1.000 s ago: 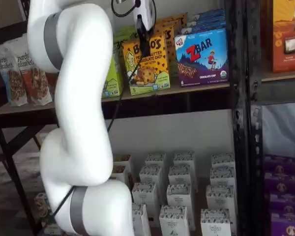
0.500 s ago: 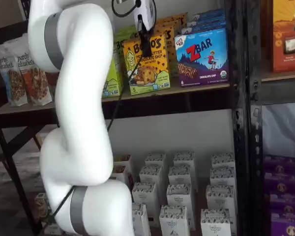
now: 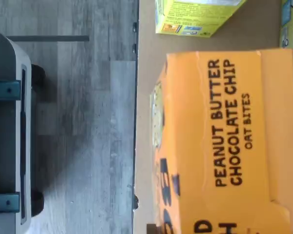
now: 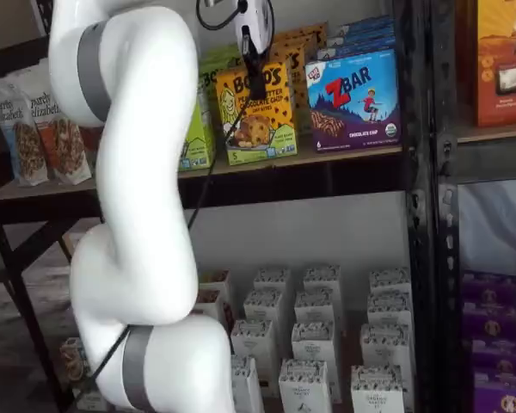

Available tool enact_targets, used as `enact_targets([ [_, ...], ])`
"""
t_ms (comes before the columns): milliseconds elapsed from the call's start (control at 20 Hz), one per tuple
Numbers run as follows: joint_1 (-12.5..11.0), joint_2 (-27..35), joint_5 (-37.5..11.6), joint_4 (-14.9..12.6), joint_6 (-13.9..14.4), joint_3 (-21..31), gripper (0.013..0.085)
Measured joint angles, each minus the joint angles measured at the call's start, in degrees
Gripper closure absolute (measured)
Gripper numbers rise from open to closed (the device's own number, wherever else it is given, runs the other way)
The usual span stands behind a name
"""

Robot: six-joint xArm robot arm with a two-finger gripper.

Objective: Pick up the orange box on the top shelf, the fifth box from the left

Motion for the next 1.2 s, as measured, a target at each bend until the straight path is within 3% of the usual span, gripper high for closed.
enact_targets([
  [100, -0.1, 0.1, 0.4, 0.1, -0.1, -0.3, 0.045],
  [200, -0.1, 0.3, 0.8, 0.1, -0.1, -0.5, 0.053],
  [400, -0.1, 0.4, 1.2, 0.1, -0.1, -0.8, 0.061],
  [800, 0.0, -0.3, 0.3, -0.2, -0.1, 0.1, 0.061],
  [1200, -0.7, -0.2, 2.3, 0.7, -0.5, -1.0, 0.061],
])
